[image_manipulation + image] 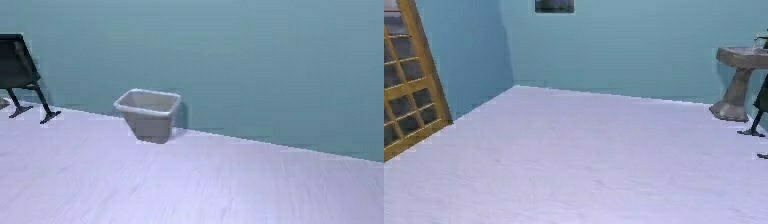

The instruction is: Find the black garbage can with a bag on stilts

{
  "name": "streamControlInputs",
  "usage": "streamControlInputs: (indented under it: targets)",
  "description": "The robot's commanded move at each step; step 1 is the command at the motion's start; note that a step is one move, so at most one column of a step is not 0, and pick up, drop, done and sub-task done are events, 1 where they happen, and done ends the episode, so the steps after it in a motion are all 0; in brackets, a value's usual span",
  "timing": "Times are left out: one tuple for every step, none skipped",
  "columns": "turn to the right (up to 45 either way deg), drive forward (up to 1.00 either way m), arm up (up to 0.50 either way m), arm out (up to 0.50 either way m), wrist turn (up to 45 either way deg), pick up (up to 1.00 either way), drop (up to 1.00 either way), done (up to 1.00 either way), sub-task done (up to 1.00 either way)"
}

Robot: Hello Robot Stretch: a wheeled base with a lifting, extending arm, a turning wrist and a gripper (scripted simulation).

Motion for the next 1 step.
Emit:
streamControlInputs:
  targets:
    - [42.0, 0.00, 0.00, 0.00, 0.0, 0.00, 0.00, 0.00, 0.00]
